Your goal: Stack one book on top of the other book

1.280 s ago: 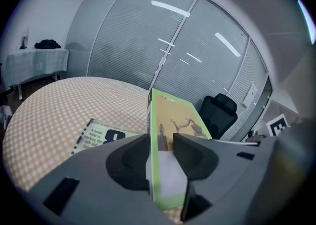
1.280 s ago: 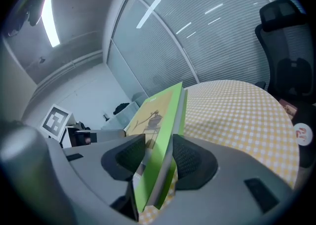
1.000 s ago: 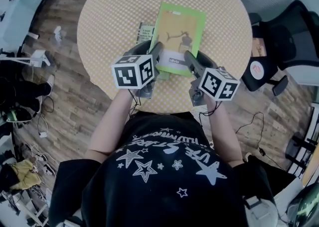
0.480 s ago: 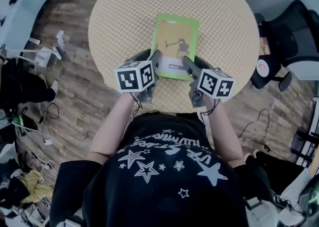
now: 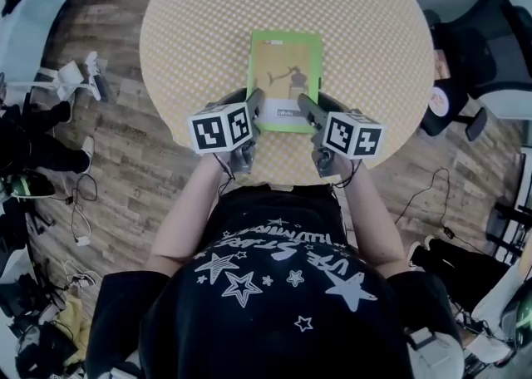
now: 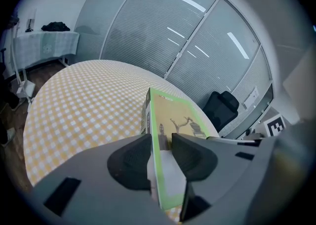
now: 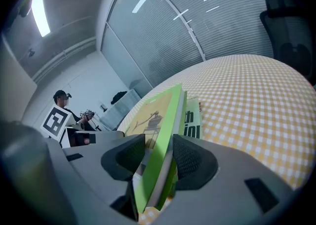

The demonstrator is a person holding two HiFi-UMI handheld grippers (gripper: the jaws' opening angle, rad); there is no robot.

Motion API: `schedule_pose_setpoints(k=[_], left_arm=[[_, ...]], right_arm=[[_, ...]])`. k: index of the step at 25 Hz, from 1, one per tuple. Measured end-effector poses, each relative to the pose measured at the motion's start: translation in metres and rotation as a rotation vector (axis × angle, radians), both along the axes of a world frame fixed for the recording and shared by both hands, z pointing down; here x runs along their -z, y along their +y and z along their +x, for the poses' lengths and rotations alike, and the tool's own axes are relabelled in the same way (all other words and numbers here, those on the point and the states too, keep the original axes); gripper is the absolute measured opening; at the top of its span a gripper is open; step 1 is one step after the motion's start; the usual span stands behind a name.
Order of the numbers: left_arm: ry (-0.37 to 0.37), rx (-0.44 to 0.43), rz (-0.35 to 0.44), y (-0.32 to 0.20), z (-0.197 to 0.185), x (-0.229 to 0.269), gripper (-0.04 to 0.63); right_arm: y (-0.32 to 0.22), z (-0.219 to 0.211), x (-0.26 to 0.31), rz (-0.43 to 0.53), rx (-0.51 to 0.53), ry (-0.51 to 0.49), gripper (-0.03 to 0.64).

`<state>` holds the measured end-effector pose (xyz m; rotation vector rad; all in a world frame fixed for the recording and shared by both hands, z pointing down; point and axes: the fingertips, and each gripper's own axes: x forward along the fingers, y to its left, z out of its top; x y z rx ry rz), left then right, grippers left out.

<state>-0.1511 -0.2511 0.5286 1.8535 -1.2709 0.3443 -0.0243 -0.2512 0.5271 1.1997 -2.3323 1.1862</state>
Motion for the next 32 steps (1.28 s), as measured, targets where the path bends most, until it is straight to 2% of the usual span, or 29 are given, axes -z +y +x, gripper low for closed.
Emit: schedule_pose_setpoints(k=[13, 18, 32], left_arm=[[0.002, -0.022, -0.059, -0.004, 0.003, -0.016, 0.137], [-0.024, -0.038, -0.071, -0.005, 0.003, -0.022, 0.135], [-0.061, -0.085, -0.045, -0.005, 0.005, -0.025, 0.138]], right_arm=[[-0.006, 0.002, -0.013, -0.047, -0.010, 0.012, 0.184], [-0.005, 0.001, -0.023, -0.070, -0.005, 0.032, 0.184], [-0.006, 0.003, -0.028, -0.055, -0.013, 0.017, 0.184]])
